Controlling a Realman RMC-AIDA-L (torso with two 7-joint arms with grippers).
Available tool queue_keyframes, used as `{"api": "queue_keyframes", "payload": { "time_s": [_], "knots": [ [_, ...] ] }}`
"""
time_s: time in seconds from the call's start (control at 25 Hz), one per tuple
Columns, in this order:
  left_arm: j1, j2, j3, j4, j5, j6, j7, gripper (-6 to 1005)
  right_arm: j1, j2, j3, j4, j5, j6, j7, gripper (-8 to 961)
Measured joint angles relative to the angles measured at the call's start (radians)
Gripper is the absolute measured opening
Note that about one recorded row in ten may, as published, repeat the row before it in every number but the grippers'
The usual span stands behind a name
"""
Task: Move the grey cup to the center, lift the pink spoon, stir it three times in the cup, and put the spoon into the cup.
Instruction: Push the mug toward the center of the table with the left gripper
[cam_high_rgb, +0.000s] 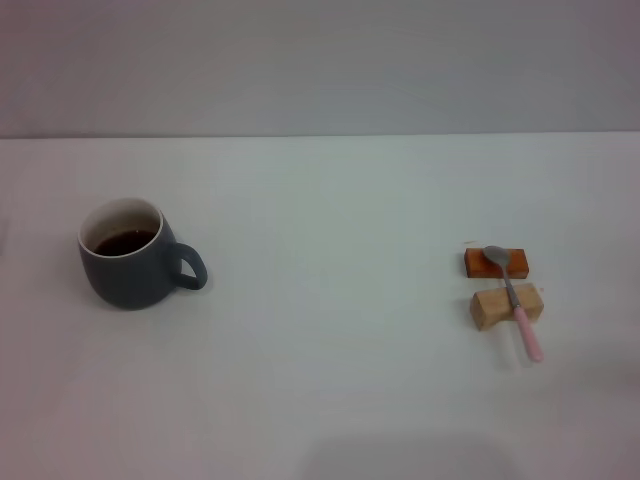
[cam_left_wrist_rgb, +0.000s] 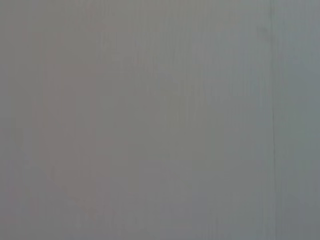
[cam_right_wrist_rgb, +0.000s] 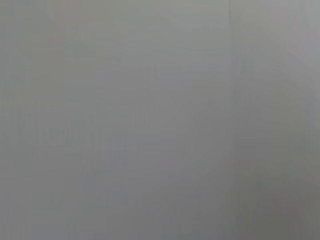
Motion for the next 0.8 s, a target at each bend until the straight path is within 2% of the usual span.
{"api": "queue_keyframes", "payload": {
  "time_s": [0.8],
  "knots": [
    [-0.007,-0.004,0.008,-0.008,0.0,-0.008,0.0,774,0.036,-0.001,-0.001,-0.027,0.002,0.009,0.0,511]
  ]
}}
